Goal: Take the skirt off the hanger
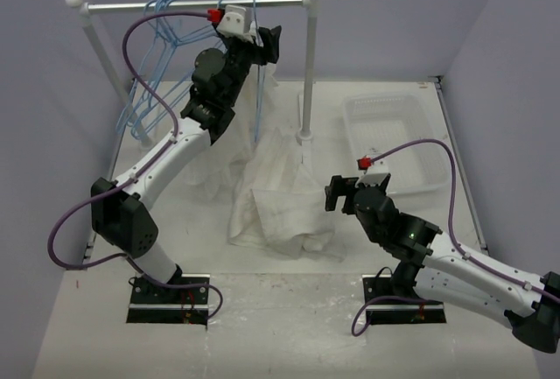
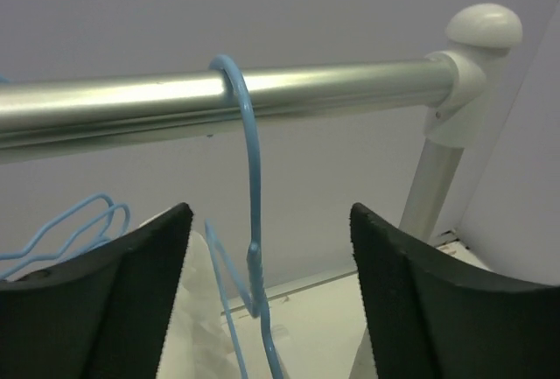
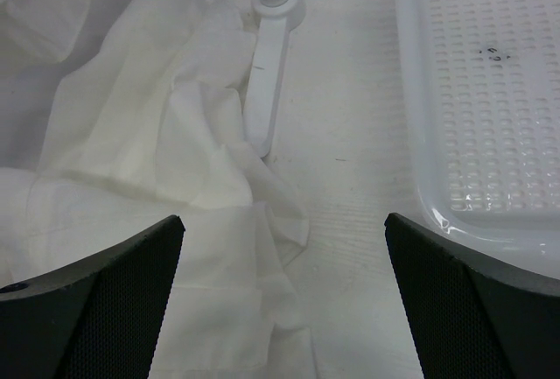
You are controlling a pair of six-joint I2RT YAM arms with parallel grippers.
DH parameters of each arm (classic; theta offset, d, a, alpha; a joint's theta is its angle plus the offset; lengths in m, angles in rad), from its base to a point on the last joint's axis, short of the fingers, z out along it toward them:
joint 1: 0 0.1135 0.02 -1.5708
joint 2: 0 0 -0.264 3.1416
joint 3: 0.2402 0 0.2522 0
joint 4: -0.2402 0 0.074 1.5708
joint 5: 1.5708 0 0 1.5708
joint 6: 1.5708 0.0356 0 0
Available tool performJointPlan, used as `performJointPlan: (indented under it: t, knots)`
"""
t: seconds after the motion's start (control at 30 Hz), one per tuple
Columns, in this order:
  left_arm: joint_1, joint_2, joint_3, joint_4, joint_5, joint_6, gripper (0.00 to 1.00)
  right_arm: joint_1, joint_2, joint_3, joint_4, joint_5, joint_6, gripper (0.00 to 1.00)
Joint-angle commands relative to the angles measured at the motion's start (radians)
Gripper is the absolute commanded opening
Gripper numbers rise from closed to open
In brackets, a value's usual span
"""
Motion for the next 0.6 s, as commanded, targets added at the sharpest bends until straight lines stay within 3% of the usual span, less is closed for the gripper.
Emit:
performJointPlan:
  t: [0.0, 0.03, 0.07, 0.3, 0.5, 0.57]
  knots:
    - [0.006, -0.052, 0.033, -0.064, 0.02, -0.022, 0.82, -0.002, -0.011, 0.032, 0.024, -0.033, -0.017, 0.99]
    - [0.005, -0.065, 0.024, -0.078, 0.023, -0.022, 0.97, -0.002, -0.013, 0.034, 0.021, -0.039, -0.017, 0.99]
    - [0.003, -0.077, 0.02, -0.113, 0.026, -0.031, 1.0, -0.002, -0.013, 0.035, 0.019, -0.052, -0.014, 0.99]
    - [-0.011, -0.253, -0.048, -0.295, 0.006, -0.115, 1.0, -0.001, -0.014, 0.043, 0.018, -0.143, -0.027, 0.99]
    - [-0.043, -0.388, -0.043, -0.736, -0.009, -0.206, 1.0, 0.001, 0.088, 0.127, -0.03, -0.256, -0.017, 0.99]
    - [-0.052, -0.456, -0.072, -0.803, 0.049, -0.249, 1.0, 0.001, 0.139, 0.139, -0.025, -0.284, -0.018, 0.99]
